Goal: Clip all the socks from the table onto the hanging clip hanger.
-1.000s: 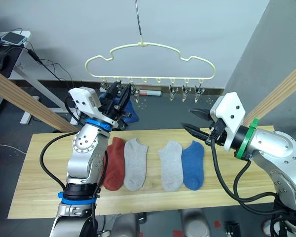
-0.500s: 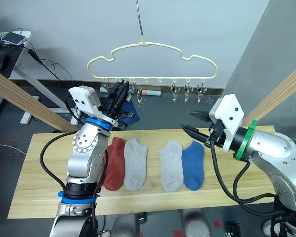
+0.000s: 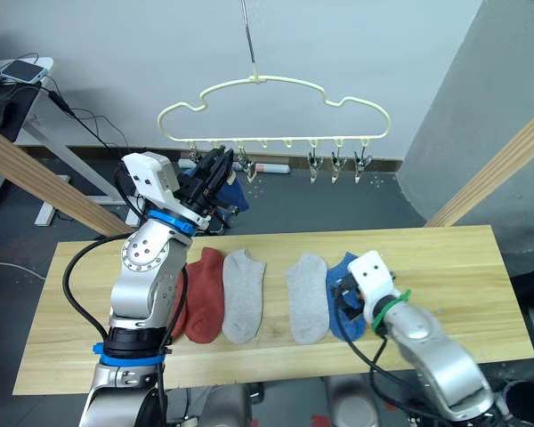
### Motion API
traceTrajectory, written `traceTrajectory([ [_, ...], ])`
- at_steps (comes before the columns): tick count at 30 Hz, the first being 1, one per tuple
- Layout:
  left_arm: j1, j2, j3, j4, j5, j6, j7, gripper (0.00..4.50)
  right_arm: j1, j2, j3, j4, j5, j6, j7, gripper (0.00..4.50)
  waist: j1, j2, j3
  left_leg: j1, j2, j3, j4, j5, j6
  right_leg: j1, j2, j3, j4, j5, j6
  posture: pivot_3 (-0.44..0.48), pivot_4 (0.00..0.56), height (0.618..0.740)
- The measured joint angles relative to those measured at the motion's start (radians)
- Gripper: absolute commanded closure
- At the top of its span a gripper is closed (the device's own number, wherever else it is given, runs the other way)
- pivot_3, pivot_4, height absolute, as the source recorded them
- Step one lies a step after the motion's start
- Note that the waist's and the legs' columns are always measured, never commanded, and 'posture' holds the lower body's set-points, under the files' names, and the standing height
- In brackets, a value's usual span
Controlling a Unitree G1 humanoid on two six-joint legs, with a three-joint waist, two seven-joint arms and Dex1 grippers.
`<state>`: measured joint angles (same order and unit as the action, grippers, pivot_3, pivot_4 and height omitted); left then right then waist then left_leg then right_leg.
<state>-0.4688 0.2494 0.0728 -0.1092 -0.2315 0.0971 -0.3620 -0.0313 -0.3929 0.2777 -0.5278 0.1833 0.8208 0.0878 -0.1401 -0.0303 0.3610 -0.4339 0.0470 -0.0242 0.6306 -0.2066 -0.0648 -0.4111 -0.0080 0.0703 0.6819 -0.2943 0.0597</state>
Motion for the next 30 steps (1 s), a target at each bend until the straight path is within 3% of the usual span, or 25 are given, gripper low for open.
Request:
traceTrajectory([
  [4,0.0,0.003,0.0,-0.003,-0.007,0.008,-0.007,4.3,0.002,0.113,-0.011,0.114,-0.07,-0.04,-0.081,0.0,0.001,0.0,0.0,0.0,-0.001,0.0,0.0,0.0,0.0,0.0,-0.001,0.0,-0.001,0.0,0.0,-0.257,0.376,0.732],
  [10,0.0,0.008,0.0,-0.005,-0.011,0.022,-0.022,4.3,0.0,0.19,-0.052,0.21,-0.09,-0.07,-0.096,0.0,0.002,0.0,0.0,0.0,0.0,0.0,0.0,0.0,0.0,0.0,-0.001,0.0,-0.001,0.001,-0.001,-0.257,0.376,0.732],
  [13,0.0,0.013,0.001,-0.005,-0.015,0.033,-0.025,4.3,0.001,0.202,-0.065,0.229,-0.089,-0.075,-0.077,0.55,0.001,0.0,0.0,0.0,0.0,0.0,0.0,0.0,0.0,0.0,-0.001,0.0,0.0,0.0,-0.001,-0.257,0.376,0.732],
  [19,0.0,0.035,0.002,-0.009,-0.044,0.056,-0.06,4.3,-0.014,0.167,-0.062,0.248,-0.103,-0.092,-0.03,2.67,0.001,0.0,0.0,0.0,-0.001,0.0,0.0,0.0,0.0,0.001,-0.001,0.0,0.0,0.001,0.0,-0.257,0.376,0.732],
  [24,-0.003,0.057,0.005,-0.021,-0.087,0.094,-0.105,4.3,-0.038,0.072,-0.057,0.258,-0.123,-0.123,0.05,4.45,0.003,0.0,0.0,0.0,-0.001,0.0,0.0,0.0,0.0,0.001,-0.001,0.0,-0.001,0.001,0.001,-0.25,0.383,0.732],
  [30,-0.017,0.08,0.019,-0.045,-0.152,0.157,-0.143,4.3,-0.182,-0.189,0.028,0.2,-0.18,-0.201,0.306,4.5,-0.004,0.001,0.001,0.0,0.0,0.001,0.0,0.0,0.0,0.0,0.0,0.001,0.0,0.001,0.001,-0.269,0.389,0.732],
])
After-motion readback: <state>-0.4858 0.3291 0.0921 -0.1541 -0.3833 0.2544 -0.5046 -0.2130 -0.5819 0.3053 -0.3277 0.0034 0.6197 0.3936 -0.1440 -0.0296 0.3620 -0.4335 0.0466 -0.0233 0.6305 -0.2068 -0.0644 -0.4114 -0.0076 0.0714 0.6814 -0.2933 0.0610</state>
